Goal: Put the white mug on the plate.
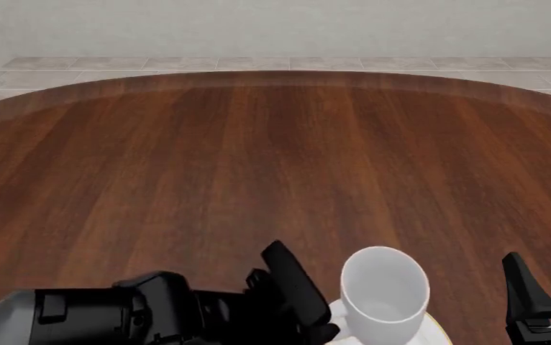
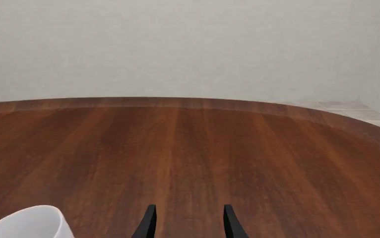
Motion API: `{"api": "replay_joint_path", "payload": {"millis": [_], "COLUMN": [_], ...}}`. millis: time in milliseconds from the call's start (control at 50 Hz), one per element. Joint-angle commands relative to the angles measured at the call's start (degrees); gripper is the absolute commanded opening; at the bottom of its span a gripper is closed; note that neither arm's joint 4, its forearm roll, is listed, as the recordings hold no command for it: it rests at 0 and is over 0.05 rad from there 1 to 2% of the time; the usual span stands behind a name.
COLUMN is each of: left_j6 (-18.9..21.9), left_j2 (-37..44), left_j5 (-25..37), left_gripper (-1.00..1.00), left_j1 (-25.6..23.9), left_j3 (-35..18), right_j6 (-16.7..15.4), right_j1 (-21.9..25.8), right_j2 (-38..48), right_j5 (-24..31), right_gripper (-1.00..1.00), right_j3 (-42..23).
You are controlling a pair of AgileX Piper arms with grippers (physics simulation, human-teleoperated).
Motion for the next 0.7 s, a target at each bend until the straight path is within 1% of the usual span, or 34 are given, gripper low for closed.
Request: {"api": "replay_joint_path", "payload": {"millis": [20,280,480,700], "left_j6": [0.7,0.6,1.0,0.5], "left_j2": [2.3,5.2,5.9,6.8], "left_j5": [-0.6,-1.3,-2.3,-3.1], "left_gripper": [-1.0,-1.0,-1.0,-1.0], "left_j1": [-1.3,-1.7,-1.9,-2.6], "left_j3": [-1.3,-1.3,-1.1,-1.0], "right_j6": [0.0,0.0,0.0,0.1], "right_j1": [0.0,0.0,0.0,0.0], "right_j2": [0.0,0.0,0.0,0.0], "right_j5": [0.0,-0.1,0.0,0.0], "right_gripper": [1.0,1.0,1.0,1.0], "right_j3": [0.0,0.0,0.0,0.0]}}
